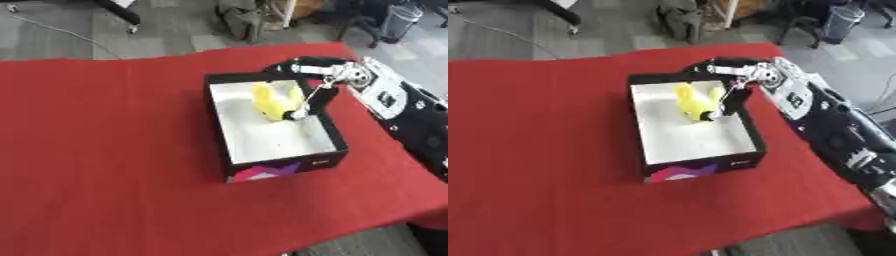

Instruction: Pick up the objects with one hand, pass them to the other hand, and then place them into the box on the other side of the table.

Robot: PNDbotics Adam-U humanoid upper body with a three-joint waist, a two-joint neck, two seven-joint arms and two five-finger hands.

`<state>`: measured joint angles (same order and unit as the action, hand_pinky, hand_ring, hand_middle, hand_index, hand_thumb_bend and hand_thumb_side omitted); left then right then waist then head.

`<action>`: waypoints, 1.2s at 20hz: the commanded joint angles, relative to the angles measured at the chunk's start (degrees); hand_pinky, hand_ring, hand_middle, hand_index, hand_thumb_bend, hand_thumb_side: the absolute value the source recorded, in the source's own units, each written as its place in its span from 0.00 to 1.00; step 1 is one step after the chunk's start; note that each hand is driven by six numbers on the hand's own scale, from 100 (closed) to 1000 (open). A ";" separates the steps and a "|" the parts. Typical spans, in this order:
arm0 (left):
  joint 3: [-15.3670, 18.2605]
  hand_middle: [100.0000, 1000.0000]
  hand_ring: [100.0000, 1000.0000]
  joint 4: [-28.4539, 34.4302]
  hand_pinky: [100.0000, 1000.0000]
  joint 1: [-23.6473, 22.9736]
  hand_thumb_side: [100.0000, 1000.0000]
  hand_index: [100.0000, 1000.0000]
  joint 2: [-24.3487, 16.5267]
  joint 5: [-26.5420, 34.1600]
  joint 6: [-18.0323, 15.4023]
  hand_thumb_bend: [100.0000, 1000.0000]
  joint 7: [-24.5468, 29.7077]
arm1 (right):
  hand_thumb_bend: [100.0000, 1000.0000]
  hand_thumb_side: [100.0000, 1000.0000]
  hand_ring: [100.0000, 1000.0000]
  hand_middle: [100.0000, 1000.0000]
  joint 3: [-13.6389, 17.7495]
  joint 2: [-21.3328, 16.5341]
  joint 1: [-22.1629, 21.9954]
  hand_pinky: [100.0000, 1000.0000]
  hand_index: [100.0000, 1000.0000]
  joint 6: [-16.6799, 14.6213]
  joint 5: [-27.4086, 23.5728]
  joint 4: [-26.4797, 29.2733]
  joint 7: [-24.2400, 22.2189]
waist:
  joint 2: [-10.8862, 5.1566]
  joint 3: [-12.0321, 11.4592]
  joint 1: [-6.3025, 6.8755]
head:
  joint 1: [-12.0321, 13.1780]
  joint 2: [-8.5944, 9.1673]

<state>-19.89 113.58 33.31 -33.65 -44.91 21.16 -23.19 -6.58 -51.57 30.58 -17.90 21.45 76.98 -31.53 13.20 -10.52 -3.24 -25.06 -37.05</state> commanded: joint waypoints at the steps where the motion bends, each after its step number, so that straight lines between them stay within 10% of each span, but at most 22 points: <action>1: 0.93 0.56 0.63 1.01 0.73 0.93 0.44 0.79 -1.56 -0.22 0.41 0.38 -0.07 | 0.29 0.00 1.00 0.82 1.17 -2.55 0.97 1.00 1.00 -0.37 -0.50 0.45 0.34 | -1.11 0.19 0.16 | 0.46 0.48; 5: 1.65 0.53 0.60 1.01 0.70 1.12 0.37 0.76 -2.12 -1.16 1.41 0.32 0.20 | 0.00 0.03 1.00 0.73 2.71 -2.91 0.96 1.00 1.00 3.87 -5.34 3.05 3.22 | -1.26 0.46 0.31 | 1.37 0.35; 11: 4.69 0.54 0.61 -0.55 0.71 3.51 0.47 0.81 -5.16 8.12 12.08 0.17 9.82 | 0.00 0.38 1.00 0.76 6.86 -3.28 -0.49 0.99 1.00 15.95 -28.22 17.40 17.77 | -1.41 0.78 0.79 | 6.79 -0.24; 16: 4.87 0.56 0.63 -5.57 0.73 8.28 0.54 0.81 -9.52 18.02 18.82 0.15 22.65 | 0.00 0.45 1.00 0.82 9.10 -4.08 -1.32 1.00 1.00 17.01 -41.60 22.73 19.81 | -1.51 1.15 1.20 | 10.95 -0.18; 24: 3.47 0.69 0.74 -20.63 0.81 16.64 0.48 0.88 -13.14 17.46 17.72 0.33 48.13 | 0.00 0.41 1.00 0.68 10.57 -4.21 -2.76 1.00 1.00 17.66 -46.21 24.03 17.76 | -1.34 1.71 1.69 | 16.36 0.04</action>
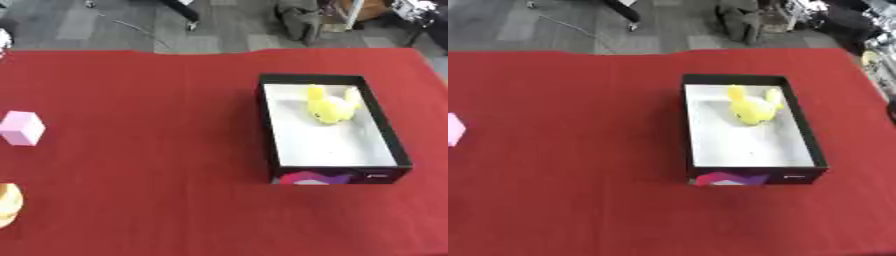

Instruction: Pick up the objects with one hand, pass them to the other hand, and then place them into the box on the other side of the table.

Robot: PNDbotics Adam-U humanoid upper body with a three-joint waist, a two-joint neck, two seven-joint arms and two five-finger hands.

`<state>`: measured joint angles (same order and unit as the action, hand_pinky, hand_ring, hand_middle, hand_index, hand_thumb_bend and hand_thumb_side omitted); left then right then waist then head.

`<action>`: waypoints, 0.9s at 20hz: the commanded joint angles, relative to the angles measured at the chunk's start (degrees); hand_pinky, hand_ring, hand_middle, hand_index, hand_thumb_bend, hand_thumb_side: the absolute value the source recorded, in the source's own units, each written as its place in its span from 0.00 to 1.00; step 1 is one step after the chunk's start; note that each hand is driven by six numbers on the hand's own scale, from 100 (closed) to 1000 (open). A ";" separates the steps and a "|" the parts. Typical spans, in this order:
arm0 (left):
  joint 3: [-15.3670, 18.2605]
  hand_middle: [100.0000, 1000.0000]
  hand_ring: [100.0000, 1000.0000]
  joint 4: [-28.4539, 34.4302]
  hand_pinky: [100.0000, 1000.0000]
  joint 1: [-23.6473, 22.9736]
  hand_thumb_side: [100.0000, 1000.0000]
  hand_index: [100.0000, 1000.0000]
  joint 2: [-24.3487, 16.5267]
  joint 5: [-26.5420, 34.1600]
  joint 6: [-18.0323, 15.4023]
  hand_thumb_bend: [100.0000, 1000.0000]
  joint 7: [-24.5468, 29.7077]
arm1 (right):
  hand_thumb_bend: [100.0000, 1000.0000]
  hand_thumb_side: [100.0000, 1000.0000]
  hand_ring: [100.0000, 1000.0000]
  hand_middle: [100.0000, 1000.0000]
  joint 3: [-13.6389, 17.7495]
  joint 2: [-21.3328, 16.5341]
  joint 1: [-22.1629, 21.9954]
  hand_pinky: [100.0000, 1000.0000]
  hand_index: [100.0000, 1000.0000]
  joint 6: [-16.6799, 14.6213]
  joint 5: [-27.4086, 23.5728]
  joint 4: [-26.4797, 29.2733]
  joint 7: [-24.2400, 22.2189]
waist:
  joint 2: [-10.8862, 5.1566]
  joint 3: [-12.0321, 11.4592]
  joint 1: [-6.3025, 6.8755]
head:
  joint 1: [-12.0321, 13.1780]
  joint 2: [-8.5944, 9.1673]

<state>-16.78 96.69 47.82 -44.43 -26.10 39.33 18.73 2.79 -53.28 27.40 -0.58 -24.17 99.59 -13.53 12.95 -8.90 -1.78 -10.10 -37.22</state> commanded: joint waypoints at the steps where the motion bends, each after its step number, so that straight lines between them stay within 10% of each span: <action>1: 0.25 0.71 0.76 -5.98 0.82 2.99 0.47 0.88 -2.34 -2.45 -0.61 0.36 9.11 | 0.00 0.40 1.00 0.69 1.29 -2.44 0.35 1.00 1.00 0.43 -0.77 1.81 -0.17 | -1.06 0.13 0.28 | 1.94 0.16; 8: -1.45 0.76 0.84 -16.15 0.87 6.30 0.35 0.86 -2.24 -7.99 -3.00 0.64 30.57 | 0.00 0.40 1.00 0.77 1.62 -2.90 -0.63 1.00 1.00 2.13 -2.11 2.68 2.01 | -0.92 0.38 0.46 | 3.89 0.10; 18: -8.16 0.80 0.90 -15.59 0.95 -2.47 0.36 0.88 -9.82 1.29 -1.41 0.78 33.24 | 0.00 0.39 1.00 0.81 1.58 -3.77 -2.18 0.99 1.00 3.03 -0.80 3.85 2.66 | -1.07 0.19 1.70 | 4.48 -0.57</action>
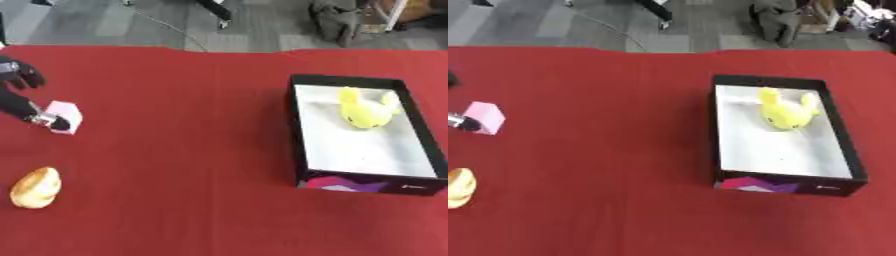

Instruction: Pick up the objects with one hand, pass them to the other hand, and then place them into the box on the other side of the table.

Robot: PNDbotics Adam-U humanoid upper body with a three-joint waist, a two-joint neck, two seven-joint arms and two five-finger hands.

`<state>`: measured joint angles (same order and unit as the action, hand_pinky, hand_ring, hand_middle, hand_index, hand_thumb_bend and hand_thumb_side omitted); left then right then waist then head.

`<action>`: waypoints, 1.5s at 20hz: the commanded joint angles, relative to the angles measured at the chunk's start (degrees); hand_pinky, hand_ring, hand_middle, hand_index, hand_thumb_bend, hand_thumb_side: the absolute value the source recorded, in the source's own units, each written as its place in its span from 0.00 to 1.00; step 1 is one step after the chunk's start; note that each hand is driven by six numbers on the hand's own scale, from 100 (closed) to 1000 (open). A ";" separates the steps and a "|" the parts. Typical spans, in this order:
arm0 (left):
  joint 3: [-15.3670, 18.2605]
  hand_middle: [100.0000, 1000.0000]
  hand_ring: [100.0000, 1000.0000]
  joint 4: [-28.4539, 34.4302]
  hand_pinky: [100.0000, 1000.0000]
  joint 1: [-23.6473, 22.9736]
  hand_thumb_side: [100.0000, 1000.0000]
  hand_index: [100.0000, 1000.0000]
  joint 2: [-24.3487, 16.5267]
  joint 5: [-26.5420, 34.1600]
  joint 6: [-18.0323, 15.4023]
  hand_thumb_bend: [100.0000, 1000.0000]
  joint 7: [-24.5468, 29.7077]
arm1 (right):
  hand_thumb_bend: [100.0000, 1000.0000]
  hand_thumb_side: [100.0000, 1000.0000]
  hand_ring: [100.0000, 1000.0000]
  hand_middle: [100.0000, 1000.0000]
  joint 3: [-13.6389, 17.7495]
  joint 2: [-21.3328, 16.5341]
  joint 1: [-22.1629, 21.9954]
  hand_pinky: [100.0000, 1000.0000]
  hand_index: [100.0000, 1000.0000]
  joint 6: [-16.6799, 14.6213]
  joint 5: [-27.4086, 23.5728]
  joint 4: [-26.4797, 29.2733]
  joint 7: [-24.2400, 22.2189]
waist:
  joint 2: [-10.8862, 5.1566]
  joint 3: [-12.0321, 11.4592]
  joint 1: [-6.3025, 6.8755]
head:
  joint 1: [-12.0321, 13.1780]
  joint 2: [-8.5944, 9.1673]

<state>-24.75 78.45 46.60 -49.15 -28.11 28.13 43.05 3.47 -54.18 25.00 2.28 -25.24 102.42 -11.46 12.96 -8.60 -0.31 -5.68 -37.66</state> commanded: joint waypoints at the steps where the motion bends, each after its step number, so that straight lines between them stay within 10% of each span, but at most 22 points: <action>1: 0.14 0.80 0.90 4.70 0.96 -3.17 0.37 0.88 -6.66 4.39 10.76 0.78 8.92 | 0.00 0.39 1.00 0.81 0.87 -2.99 0.05 0.99 1.00 0.25 0.34 1.05 0.71 | -1.07 -0.17 0.33 | -0.15 -0.16; 9: 6.12 0.79 0.89 20.49 0.94 -15.75 0.34 0.87 -15.04 0.56 23.10 0.79 8.32 | 0.00 0.41 1.00 0.78 0.52 -2.76 -0.61 1.00 1.00 1.34 0.76 1.07 1.07 | -1.22 -0.97 0.54 | -2.06 -0.15; 30: 3.50 0.72 0.81 24.09 0.89 -19.74 0.27 0.82 -12.55 7.24 23.84 0.66 -5.30 | 0.00 0.41 1.00 0.77 -0.52 -2.09 -0.57 0.99 1.00 2.61 2.13 0.79 0.80 | -1.55 -0.83 0.00 | 1.88 -0.64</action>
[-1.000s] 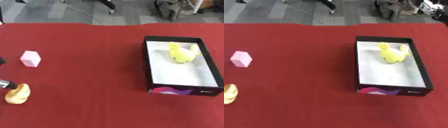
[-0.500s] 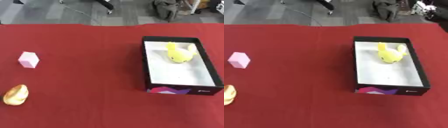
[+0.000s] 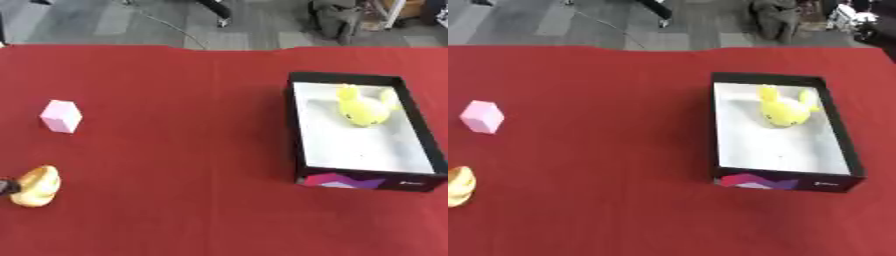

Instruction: Pick up the objects with one hand, pass them to the other hand, and then place them into the box on the other side of the table.

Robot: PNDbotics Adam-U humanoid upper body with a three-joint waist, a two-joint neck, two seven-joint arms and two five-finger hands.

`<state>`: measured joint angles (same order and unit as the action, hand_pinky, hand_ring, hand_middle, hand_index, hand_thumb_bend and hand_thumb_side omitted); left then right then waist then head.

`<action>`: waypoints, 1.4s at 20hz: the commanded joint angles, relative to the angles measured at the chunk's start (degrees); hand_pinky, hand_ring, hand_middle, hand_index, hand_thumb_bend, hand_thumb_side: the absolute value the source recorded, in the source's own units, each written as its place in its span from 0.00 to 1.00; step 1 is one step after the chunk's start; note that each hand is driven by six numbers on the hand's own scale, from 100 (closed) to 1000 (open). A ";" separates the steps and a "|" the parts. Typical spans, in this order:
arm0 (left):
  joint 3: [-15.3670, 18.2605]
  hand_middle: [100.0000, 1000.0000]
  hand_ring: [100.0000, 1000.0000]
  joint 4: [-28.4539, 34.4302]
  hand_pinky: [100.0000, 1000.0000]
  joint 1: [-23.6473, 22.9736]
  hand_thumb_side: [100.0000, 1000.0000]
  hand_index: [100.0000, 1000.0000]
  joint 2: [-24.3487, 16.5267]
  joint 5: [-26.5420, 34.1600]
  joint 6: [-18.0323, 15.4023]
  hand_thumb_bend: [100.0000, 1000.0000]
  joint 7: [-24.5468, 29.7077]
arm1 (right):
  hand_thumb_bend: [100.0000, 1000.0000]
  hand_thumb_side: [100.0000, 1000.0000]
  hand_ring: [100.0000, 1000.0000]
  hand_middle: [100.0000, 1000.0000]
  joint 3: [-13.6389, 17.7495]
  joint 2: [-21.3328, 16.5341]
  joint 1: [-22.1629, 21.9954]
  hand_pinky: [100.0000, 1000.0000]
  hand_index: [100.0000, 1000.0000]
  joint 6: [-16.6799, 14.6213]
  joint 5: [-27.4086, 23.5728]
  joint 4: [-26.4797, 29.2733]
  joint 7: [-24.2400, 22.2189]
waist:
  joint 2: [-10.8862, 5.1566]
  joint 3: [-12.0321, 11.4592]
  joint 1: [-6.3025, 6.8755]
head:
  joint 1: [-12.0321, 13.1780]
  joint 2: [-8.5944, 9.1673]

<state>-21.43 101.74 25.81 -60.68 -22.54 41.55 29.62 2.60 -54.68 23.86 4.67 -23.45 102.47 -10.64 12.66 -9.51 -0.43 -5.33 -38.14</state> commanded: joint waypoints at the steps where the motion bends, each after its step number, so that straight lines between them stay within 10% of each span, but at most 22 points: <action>1: -0.03 0.72 0.81 0.83 0.89 1.24 0.27 0.82 -0.82 2.15 10.42 0.65 7.23 | 0.00 0.41 1.00 0.77 0.31 -1.59 0.57 1.00 1.00 0.26 0.38 0.74 -0.04 | -1.30 0.10 0.16 | 2.29 -0.27; 7: -1.72 0.72 0.81 0.46 0.89 1.87 0.26 0.82 -0.03 4.36 10.42 0.66 4.76 | 0.00 0.41 1.00 0.77 0.21 -1.57 0.60 1.00 1.00 0.46 0.34 0.67 -0.18 | -1.39 0.24 0.26 | 4.89 -0.78; 28: -7.97 0.72 0.81 -6.83 0.86 4.67 0.07 0.82 4.60 1.39 10.42 0.46 1.37 | 0.00 0.39 1.00 0.77 -0.38 -0.75 0.92 1.00 1.00 0.32 1.44 -0.14 -1.31 | -1.26 0.47 -0.33 | 2.52 0.13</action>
<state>-29.85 94.92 29.71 -54.96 -20.62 45.88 25.29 1.68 -54.15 24.02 5.14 -22.38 102.06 -11.76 12.40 -9.07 -0.81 -2.72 -38.61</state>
